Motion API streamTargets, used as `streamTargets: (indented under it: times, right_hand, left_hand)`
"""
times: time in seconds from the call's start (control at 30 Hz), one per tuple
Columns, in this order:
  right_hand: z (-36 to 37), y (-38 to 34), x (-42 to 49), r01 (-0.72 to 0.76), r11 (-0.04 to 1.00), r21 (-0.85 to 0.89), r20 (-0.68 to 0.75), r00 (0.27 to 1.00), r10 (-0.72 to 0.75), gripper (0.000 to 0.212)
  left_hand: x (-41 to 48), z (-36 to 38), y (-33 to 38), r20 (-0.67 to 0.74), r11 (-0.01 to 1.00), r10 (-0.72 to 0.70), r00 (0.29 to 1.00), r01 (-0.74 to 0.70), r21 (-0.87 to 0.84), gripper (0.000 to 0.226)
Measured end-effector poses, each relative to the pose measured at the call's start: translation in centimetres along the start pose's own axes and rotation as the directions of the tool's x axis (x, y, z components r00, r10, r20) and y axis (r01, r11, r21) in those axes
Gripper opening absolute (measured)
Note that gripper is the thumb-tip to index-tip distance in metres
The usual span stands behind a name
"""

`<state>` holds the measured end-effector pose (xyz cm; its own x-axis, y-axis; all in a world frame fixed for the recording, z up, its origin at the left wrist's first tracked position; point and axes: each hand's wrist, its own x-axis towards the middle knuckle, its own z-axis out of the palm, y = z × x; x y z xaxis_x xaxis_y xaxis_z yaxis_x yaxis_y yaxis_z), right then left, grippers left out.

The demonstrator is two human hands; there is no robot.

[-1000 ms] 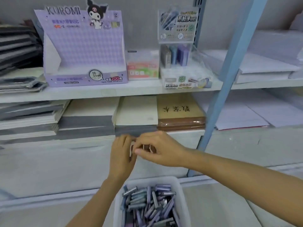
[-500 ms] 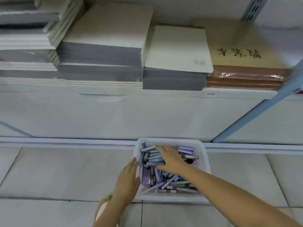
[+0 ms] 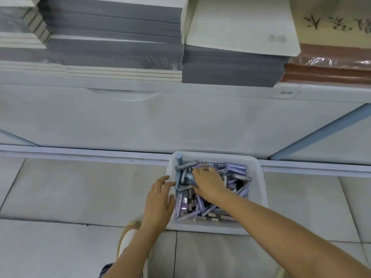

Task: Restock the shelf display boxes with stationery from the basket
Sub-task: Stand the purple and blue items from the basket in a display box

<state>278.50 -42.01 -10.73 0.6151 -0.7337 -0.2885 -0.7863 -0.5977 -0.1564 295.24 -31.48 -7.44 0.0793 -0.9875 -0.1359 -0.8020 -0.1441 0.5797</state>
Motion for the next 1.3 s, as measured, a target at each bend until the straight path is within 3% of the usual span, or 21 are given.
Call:
streamTargets:
  times: [0.1,0.2,0.27,0.3,0.4,0.5,0.6,0.67,0.77,0.9,1.0,1.07,1.13,1.3]
  right_hand:
    - [-0.5,0.1,-0.4,0.012,0.997,0.072,0.031,0.999,-0.015,0.042]
    - [-1.8,0.0,-1.2,-0.064,0.916,0.397,0.098,0.995,0.026,0.04]
    - [-2.7,-0.5,-1.6,-0.068,0.816,0.573,0.09,0.996,0.019,0.031]
    - [-3.2,-1.0,-1.8,-0.045,0.784,0.619,0.07,0.998,0.001,0.026]
    - [-4.2,-3.1,-2.1,-0.009,0.69,0.723,0.04,0.999,-0.029,0.007]
    - [-4.8,-5.0,-2.0,0.014,0.613,0.79,0.002,1.0,-0.025,0.01]
    - [-5.2,-5.7,-1.6,-0.027,0.533,0.846,0.023,1.0,0.013,0.035]
    - [-5.0,-5.7,-1.4,0.018,0.551,0.834,-0.008,1.0,-0.02,0.04]
    - [-4.2,-5.6,-1.6,0.067,0.6,0.797,-0.008,0.995,-0.1,0.046]
    - [-3.5,-5.3,-1.3,0.083,0.589,0.804,-0.02,0.993,-0.113,0.037]
    - [-3.5,-3.8,-0.3,0.059,0.606,0.793,-0.116,0.992,0.056,0.027]
    - [-3.3,-2.3,0.4,0.012,0.692,0.722,-0.161,0.975,0.15,0.025]
    - [-2.9,-0.9,1.1,-0.076,0.777,0.625,-0.115,0.976,0.187,0.029]
    - [-1.4,-0.8,1.8,-0.149,0.89,0.431,-0.026,0.984,0.177,0.031]
  left_hand:
    - [0.1,-0.2,0.2,-0.032,1.0,0.004,0.999,-0.004,0.007,0.029]
    - [0.2,-0.1,0.8,-0.091,0.998,-0.004,0.996,-0.002,-0.065,0.022]
    - [0.4,-0.2,1.6,-0.055,0.963,-0.107,0.993,0.09,-0.253,0.018]
    - [0.5,-0.3,2.3,0.028,0.898,-0.182,0.983,0.177,-0.403,0.019]
    - [1.1,-0.3,4.6,0.32,0.514,-0.283,0.904,0.424,-0.745,0.036]
    - [1.6,-0.4,5.8,0.279,0.325,-0.405,0.871,0.423,-0.846,0.027]
    - [2.1,-0.6,5.3,0.228,0.215,-0.471,0.852,0.362,-0.907,0.028]
    - [2.3,-0.8,4.8,0.229,0.118,-0.519,0.824,0.335,-0.935,0.024]
    - [2.6,-0.8,4.2,0.29,-0.053,-0.638,0.713,0.335,-0.941,0.019]
    - [2.7,-0.6,3.1,0.269,0.013,-0.669,0.693,0.372,-0.928,0.024]
    - [2.8,-0.8,2.2,0.231,0.029,-0.722,0.653,0.362,-0.932,0.022]
    - [2.9,-0.9,1.7,0.206,0.049,-0.73,0.651,0.351,-0.935,0.022]
    - [2.9,-0.9,1.3,0.196,0.082,-0.725,0.661,0.365,-0.927,0.023]
    - [3.0,-0.4,1.0,0.242,0.098,-0.683,0.689,0.415,-0.905,0.016]
